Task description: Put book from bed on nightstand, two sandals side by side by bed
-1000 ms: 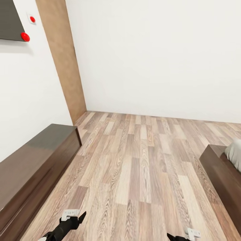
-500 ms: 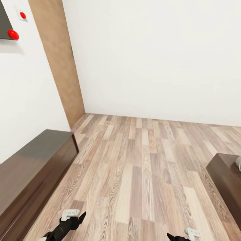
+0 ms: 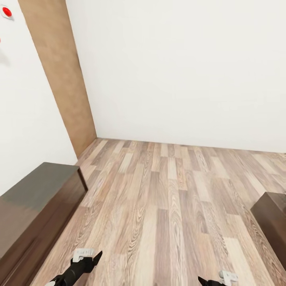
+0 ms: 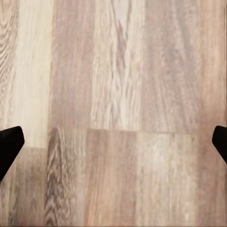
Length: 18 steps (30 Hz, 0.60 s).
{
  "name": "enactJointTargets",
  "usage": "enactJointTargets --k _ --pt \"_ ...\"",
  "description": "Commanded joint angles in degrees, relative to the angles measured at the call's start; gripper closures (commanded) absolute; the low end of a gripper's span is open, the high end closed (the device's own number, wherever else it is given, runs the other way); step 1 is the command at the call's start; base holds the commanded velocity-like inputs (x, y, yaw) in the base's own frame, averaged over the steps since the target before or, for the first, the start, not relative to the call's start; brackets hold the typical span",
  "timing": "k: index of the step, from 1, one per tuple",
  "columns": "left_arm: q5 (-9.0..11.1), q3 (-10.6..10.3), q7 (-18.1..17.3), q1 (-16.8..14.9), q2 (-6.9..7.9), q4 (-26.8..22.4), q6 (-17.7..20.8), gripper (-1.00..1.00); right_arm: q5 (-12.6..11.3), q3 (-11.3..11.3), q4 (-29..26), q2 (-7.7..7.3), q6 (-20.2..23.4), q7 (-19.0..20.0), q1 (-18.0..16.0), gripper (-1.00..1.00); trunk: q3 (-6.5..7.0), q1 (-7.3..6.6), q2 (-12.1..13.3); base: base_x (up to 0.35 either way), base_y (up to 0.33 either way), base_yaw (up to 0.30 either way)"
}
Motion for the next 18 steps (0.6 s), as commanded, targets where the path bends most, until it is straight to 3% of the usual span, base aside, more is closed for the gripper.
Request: enactJointTargets --k 1,7,11,18 --pt "-0.6 0.4 -0.3 0.0 -0.04 0.0 -0.3 -1.0 0.6 -0.4 0.0 0.0 -0.3 0.2 -0.1 -1.0 -0.05 0.02 0.0 0.335 0.0 -0.237" --pt "-0.6 0.4 -0.3 0.0 -0.04 0.0 -0.3 -1.0 0.6 -0.4 0.0 0.0 -0.3 0.2 -0.1 -1.0 -0.05 0.02 0.0 0.335 0.0 -0.223" --pt "-0.6 0.5 -0.3 0.0 -0.04 0.0 -0.3 -1.0 0.6 -0.4 0.0 -0.05 -0.3 0.2 -0.1 -1.0 -0.05 0.02 0.0 0.331 0.0 -0.07" --pt "-0.9 0.8 -0.6 0.3 0.3 0.4 -0.7 -1.0 0.9 -0.8 0.5 0.29 0.1 0.7 -0.2 -1.0 -0.05 0.02 0.0 0.088 0.0 -0.007"
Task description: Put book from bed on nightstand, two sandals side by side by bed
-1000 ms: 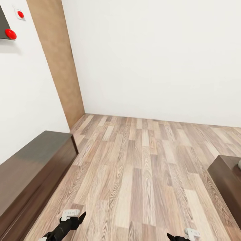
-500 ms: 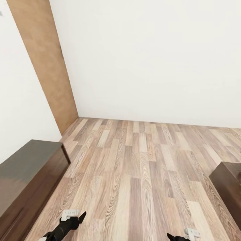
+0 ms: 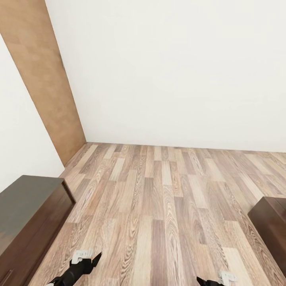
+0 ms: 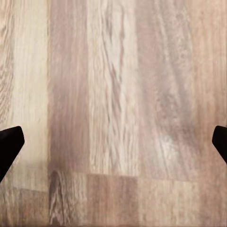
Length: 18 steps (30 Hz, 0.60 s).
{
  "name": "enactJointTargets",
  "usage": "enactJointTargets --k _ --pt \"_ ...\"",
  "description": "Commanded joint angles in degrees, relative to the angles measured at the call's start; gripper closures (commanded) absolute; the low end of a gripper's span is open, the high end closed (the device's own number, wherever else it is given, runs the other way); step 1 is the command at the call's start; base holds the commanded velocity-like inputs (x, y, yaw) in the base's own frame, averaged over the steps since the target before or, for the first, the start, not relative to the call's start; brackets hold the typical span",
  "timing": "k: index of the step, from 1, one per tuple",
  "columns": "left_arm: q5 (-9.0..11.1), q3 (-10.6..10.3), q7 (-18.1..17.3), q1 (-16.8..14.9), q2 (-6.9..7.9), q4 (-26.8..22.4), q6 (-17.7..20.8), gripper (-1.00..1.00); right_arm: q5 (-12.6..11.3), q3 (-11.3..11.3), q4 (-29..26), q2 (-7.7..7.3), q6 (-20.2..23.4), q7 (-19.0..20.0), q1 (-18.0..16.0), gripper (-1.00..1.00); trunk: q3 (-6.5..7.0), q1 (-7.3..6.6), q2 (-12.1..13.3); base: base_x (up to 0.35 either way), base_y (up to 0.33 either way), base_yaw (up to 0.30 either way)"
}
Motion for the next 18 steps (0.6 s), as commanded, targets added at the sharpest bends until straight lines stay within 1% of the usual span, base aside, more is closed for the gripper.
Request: enactJointTargets --k 1,2,4,5,6,12,18 --pt "-0.9 0.6 -0.6 0.3 0.29 0.4 -0.7 -1.0 0.9 -0.8 0.4 0.33 -0.3 0.5 0.0 -1.0 -0.04 -0.01 0.0 0.0 0.0 0.0" --pt "-1.3 0.5 -0.7 0.6 0.61 0.7 -1.0 -1.0 1.3 -1.0 0.7 0.66 -0.3 0.8 0.0 -1.0 -0.04 -0.01 0.0 0.0 0.0 0.0" --pt "-1.9 0.5 -0.7 1.3 1.26 1.3 -1.2 -1.0 1.5 -1.6 1.3 0.69 -0.3 0.9 0.0 -1.0 -0.04 -0.01 0.0 0.0 0.0 0.0" --pt "-2.3 0.5 -0.7 1.6 1.2 1.7 -1.1 -1.0 1.4 -2.0 1.7 0.67 -0.3 1.0 0.0 -1.0 -0.04 -0.01 0.0 0.0 0.0 0.0" --pt "-2.5 0.5 -0.7 1.9 0.96 2.0 -1.0 -1.0 1.4 -2.1 2.0 0.66 -0.2 1.0 0.0 -1.0 -0.04 -0.01 0.0 0.0 0.0 0.0" --pt "-2.5 0.5 -0.5 3.9 -0.99 4.0 -0.8 -1.0 1.1 -2.1 3.9 0.58 -0.2 1.1 0.0 -1.0 -0.04 -0.01 0.0 0.0 0.0 0.0" --pt "-2.4 0.6 -0.5 5.9 -1.38 5.9 -0.8 -1.0 1.1 -2.1 5.8 0.58 -0.2 0.9 0.0 -1.0 -0.04 -0.01 0.0 0.0 0.0 0.0"
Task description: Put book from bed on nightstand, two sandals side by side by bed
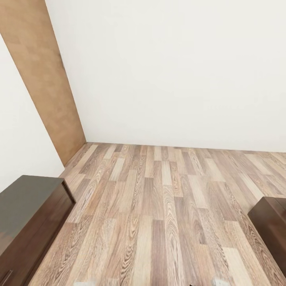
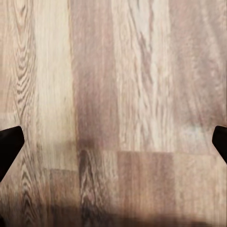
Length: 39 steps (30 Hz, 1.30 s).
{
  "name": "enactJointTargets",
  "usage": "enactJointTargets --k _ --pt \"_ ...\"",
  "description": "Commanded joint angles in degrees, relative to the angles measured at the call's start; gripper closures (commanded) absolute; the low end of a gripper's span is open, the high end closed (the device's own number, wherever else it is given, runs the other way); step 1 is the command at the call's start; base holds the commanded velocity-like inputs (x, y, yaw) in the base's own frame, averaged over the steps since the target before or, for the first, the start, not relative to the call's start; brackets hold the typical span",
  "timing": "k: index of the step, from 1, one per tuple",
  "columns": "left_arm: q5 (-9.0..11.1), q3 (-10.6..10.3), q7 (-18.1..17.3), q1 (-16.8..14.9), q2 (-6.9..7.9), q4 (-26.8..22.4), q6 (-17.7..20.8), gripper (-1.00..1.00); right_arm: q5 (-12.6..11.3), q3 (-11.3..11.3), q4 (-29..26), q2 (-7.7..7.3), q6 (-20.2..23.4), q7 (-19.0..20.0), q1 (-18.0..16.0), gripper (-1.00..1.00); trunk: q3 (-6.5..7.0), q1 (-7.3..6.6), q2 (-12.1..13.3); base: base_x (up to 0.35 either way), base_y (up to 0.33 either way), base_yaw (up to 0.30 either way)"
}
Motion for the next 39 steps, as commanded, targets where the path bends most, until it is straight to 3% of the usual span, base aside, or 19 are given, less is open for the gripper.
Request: enactJointTargets --k 1,8,33,39 --pt "-0.6 0.5 -0.3 0.3 -0.05 0.4 -0.3 -1.0 0.6 -0.4 0.4 -0.02 -0.3 0.1 0.0 -1.0 -0.04 -0.01 0.0 0.0 0.0 0.0" --pt "-0.6 0.5 -0.3 2.3 -0.07 1.5 -0.3 -1.0 0.6 -0.4 2.6 -0.02 -0.3 0.1 0.0 -1.0 -0.04 -0.01 0.0 0.0 0.0 0.0" --pt "-0.5 0.8 -0.1 2.3 0.19 1.3 -0.3 -1.0 0.6 -0.4 3.6 -0.12 -0.3 0.3 0.0 -1.0 -0.04 -0.01 0.0 0.0 0.0 -0.001" --pt "-0.5 0.8 -0.1 2.3 0.19 1.3 -0.3 -1.0 0.6 -0.4 3.6 -0.09 -0.3 0.3 0.0 -1.0 -0.04 -0.01 0.0 0.0 0.0 -0.195"
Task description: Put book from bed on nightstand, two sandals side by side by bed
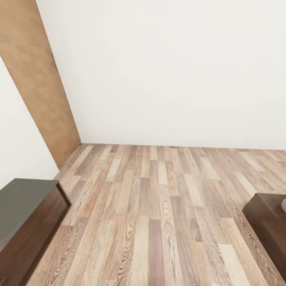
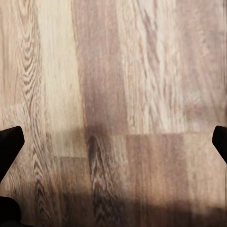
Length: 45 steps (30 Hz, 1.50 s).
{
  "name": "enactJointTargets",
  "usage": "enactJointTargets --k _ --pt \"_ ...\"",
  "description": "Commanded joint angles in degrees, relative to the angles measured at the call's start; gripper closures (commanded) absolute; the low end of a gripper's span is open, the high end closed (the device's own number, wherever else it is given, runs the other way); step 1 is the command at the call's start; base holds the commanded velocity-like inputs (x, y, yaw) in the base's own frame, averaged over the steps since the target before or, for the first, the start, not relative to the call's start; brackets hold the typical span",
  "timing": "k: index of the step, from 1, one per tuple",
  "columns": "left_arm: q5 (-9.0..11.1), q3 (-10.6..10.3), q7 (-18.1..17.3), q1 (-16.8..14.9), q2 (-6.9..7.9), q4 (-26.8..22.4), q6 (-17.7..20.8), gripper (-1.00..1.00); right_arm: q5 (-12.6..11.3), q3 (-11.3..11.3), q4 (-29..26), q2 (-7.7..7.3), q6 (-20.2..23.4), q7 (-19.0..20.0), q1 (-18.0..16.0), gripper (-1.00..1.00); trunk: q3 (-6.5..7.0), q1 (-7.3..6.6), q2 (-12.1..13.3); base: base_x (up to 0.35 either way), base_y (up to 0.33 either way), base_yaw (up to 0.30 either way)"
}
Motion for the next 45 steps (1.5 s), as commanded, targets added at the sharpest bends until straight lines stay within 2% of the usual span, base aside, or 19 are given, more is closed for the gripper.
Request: enactJointTargets --k 1,45 --pt "-0.6 0.5 -0.3 0.0 -0.03 0.0 -0.3 -1.0 0.6 -0.4 0.0 -0.01 -0.3 0.1 0.0 -1.0 -0.05 -0.01 0.0 0.0 0.0 -0.263" --pt "-0.6 0.4 -0.3 0.0 -0.11 0.0 -0.4 -1.0 0.6 -0.4 0.0 -0.09 -0.3 0.2 0.0 -1.0 -0.05 -0.01 0.0 0.0 0.0 -0.283"
